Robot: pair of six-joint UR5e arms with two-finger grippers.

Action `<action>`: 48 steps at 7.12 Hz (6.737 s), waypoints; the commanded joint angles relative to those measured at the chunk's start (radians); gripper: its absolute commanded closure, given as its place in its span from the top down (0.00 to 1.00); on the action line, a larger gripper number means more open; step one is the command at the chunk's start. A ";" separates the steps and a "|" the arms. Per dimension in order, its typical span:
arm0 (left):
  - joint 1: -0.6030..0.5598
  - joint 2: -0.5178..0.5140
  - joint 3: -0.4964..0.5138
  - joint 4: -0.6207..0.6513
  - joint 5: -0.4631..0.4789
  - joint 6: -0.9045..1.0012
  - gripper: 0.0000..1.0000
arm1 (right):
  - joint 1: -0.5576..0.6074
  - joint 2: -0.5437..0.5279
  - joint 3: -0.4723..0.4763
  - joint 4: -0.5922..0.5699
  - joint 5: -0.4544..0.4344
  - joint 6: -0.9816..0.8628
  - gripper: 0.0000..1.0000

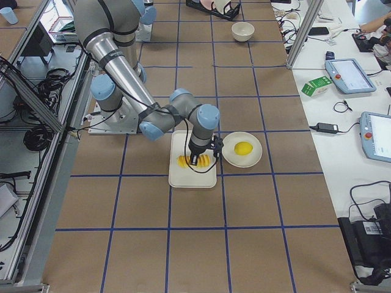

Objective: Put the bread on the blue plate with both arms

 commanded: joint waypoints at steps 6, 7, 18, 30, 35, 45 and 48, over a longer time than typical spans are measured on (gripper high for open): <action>0.002 0.154 0.166 -0.271 0.149 0.008 0.00 | 0.383 -0.191 -0.013 0.216 0.165 0.432 0.00; 0.003 0.183 0.214 -0.339 0.175 0.010 0.00 | 0.393 -0.191 -0.014 0.224 0.184 0.447 0.00; -0.845 -0.004 -0.192 0.426 -0.609 0.062 0.00 | 0.524 -0.213 -0.069 0.296 0.270 0.644 0.00; -0.914 -0.022 -0.053 0.341 -0.497 -0.071 1.00 | 1.026 0.147 -0.268 0.051 0.287 1.080 0.00; -0.894 0.229 0.130 -0.310 -0.381 -0.059 1.00 | 1.115 0.313 -0.321 -0.040 0.281 1.221 0.00; -0.894 0.249 0.099 -0.323 -0.265 -0.068 1.00 | 1.088 0.282 -0.298 -0.119 0.275 1.192 1.00; -0.892 0.249 0.101 -0.323 -0.263 -0.067 1.00 | 0.903 0.070 -0.283 0.143 0.273 0.967 1.00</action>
